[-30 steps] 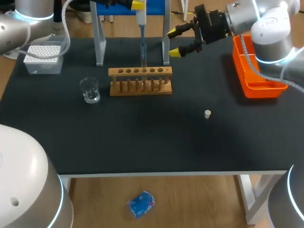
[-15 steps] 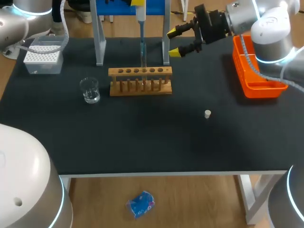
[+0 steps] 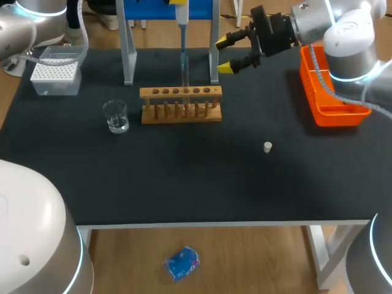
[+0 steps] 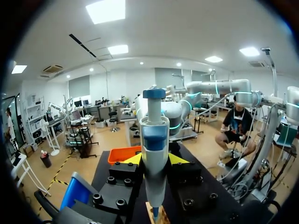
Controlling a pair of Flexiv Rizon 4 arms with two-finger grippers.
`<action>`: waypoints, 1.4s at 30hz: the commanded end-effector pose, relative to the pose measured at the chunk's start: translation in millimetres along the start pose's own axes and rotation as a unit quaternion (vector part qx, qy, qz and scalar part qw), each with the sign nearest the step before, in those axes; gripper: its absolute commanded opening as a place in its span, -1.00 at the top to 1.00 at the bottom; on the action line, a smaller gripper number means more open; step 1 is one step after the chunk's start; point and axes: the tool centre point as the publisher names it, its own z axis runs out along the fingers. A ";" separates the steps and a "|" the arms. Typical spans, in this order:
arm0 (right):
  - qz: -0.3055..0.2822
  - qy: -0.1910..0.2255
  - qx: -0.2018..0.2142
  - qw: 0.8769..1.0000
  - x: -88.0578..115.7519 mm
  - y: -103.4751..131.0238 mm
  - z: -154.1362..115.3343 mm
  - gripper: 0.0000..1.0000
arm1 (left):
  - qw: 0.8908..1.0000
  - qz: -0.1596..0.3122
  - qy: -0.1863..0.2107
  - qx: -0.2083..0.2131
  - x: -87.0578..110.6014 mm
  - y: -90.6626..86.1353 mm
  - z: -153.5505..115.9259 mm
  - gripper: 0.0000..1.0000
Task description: Invert the test tube, pick up the pipette, mount the tip to pipette, aspirate from beaker and dispense into the tube, eject the tip, return the pipette, and cap with the stopper.
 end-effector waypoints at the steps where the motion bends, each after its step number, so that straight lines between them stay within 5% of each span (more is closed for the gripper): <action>1: 0.000 0.000 0.000 1.000 0.2 -0.4 -0.2 -1.00 | 1.000 0.001 0.000 0.001 -0.7 -1.1 3.3 1.00; 42: 0.000 0.000 0.000 1.000 0.2 -0.4 -0.2 -1.00 | 1.000 0.006 -0.003 -0.006 -3.4 -2.7 -3.0 1.00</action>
